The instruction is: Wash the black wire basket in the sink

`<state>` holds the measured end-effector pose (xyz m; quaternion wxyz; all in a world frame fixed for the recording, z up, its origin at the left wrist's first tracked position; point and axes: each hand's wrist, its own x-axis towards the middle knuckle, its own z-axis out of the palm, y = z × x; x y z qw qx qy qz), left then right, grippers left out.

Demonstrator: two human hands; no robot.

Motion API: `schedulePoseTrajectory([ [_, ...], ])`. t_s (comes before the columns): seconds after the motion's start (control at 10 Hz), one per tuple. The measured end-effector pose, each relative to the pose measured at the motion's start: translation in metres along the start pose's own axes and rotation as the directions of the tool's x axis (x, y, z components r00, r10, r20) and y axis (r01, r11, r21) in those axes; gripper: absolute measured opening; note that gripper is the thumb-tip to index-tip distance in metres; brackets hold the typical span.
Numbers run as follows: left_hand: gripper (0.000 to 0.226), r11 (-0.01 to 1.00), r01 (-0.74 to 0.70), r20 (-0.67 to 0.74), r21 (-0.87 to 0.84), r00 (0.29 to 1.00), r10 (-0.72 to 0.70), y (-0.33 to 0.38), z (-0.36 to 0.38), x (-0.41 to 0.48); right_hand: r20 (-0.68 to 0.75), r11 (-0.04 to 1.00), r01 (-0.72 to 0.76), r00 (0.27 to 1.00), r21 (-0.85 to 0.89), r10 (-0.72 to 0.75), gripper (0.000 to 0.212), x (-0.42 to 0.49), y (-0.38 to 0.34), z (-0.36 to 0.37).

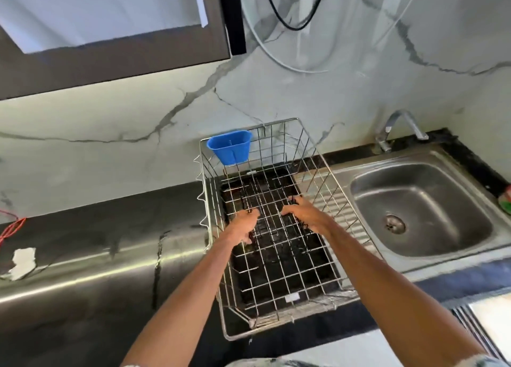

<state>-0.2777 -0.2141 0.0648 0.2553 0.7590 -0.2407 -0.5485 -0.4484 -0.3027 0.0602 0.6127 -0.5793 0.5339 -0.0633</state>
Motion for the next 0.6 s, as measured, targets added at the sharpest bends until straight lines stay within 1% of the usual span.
schedulePoseTrajectory([
  [0.1, 0.064, 0.999, -0.021, 0.004, 0.032, 1.0, 0.021, 0.002, -0.004, -0.002, -0.042, 1.0, 0.006, 0.999, -0.023, -0.007, 0.084, 0.011, 0.003, 0.004],
  [0.2, 0.061, 0.989, -0.023, -0.051, 0.146, 0.998, 0.031, 0.004, -0.008, -0.004, -0.063, 0.998, 0.01, 0.998, -0.065, -0.014, 0.089, 0.015, 0.005, 0.005],
  [0.3, 0.063, 0.987, -0.034, -0.074, 0.156, 0.996, 0.046, 0.004, -0.01, 0.001, -0.087, 0.995, -0.028, 0.996, -0.091, 0.02, 0.093, 0.016, 0.001, 0.004],
  [0.4, 0.053, 0.949, -0.095, -0.126, 0.299, 0.982, 0.138, 0.005, -0.006, -0.006, -0.098, 0.982, -0.022, 0.995, -0.187, 0.004, 0.093, 0.016, 0.0, 0.0],
  [0.5, 0.024, 0.839, -0.159, -0.207, 0.52, 0.93, 0.305, 0.017, -0.003, -0.029, -0.149, 0.944, 0.061, 0.982, -0.324, -0.115, 0.086, 0.003, -0.017, -0.009],
  [0.6, 0.043, 0.714, -0.353, -0.251, 0.604, 0.767, 0.591, 0.035, 0.006, -0.052, -0.235, 0.885, 0.244, 0.905, -0.398, -0.355, 0.069, -0.024, -0.04, -0.02],
])
